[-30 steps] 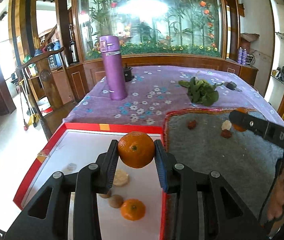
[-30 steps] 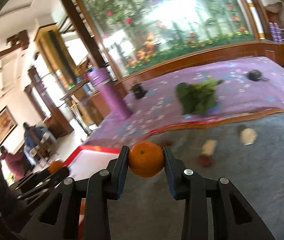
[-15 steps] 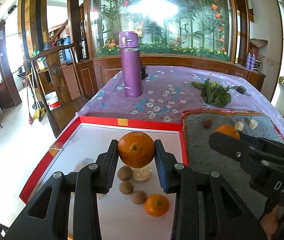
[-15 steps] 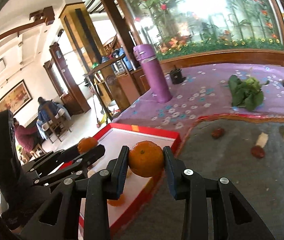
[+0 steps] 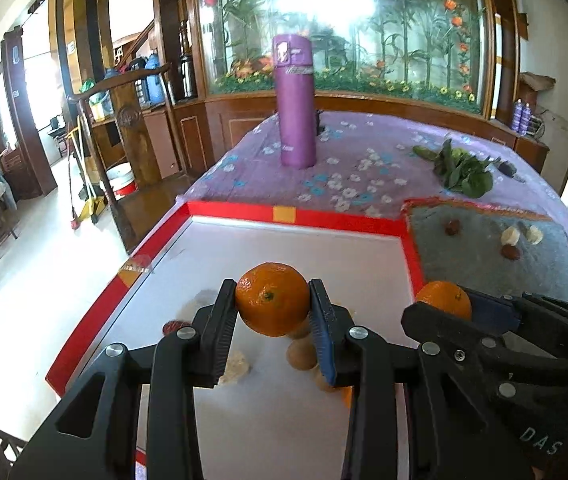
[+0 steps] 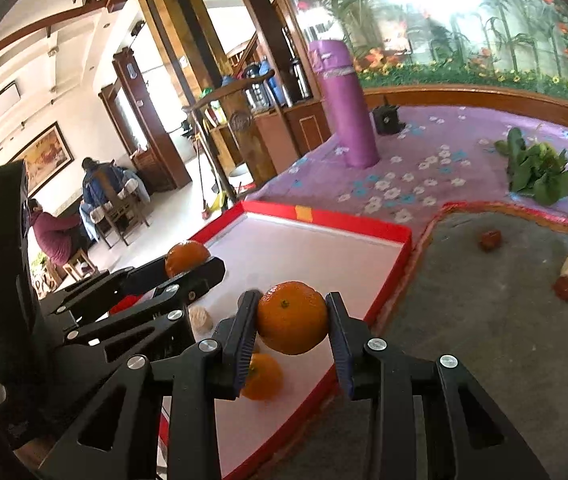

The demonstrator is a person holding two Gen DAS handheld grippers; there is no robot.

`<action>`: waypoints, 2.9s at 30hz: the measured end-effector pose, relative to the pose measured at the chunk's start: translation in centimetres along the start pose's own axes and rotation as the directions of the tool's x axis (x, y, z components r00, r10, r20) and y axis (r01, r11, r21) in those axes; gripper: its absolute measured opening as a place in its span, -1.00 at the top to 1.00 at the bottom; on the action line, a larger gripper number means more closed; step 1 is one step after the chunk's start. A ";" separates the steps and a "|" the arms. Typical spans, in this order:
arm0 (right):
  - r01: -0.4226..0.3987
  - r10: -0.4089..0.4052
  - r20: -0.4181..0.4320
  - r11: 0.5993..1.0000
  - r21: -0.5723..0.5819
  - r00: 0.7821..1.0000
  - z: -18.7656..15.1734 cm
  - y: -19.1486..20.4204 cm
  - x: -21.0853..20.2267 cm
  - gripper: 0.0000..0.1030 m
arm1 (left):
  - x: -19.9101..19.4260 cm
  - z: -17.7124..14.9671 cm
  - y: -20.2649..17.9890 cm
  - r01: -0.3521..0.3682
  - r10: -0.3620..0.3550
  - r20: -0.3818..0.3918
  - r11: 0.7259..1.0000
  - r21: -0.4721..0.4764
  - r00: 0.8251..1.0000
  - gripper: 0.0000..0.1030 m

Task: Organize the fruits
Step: 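Carry both oranges into the white tray and open both tools, then grasp a red date on the felt with the left tool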

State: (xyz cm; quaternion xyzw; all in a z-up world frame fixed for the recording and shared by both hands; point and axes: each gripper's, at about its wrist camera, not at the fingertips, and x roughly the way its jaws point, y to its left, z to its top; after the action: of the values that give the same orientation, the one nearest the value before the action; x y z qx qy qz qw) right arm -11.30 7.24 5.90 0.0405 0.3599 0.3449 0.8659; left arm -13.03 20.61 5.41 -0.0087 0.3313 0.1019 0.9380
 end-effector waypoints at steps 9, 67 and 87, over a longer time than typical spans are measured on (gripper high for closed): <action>-0.018 0.017 -0.079 1.000 -0.016 0.997 -1.5 0.4 2.3 0.33 | 1.8 -1.7 1.6 -0.060 0.058 -0.072 0.998 -0.016 0.996 0.35; 0.274 -0.265 -0.146 0.961 0.048 0.953 1.2 -21.2 -2.1 0.35 | 7.6 7.8 -15.6 0.139 -0.088 -0.170 0.939 0.315 0.982 -0.49; 0.185 -0.138 -0.179 0.942 0.281 0.974 1.0 -25.1 -4.4 0.60 | 12.5 7.6 -21.2 0.234 -0.095 -0.300 0.850 0.472 0.949 -0.46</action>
State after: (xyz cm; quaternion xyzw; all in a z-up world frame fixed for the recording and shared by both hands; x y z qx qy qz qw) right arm 1.40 -14.37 1.27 0.1129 0.4764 0.2169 0.8445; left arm 5.31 2.75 2.48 0.1934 0.4667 -0.0713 0.8601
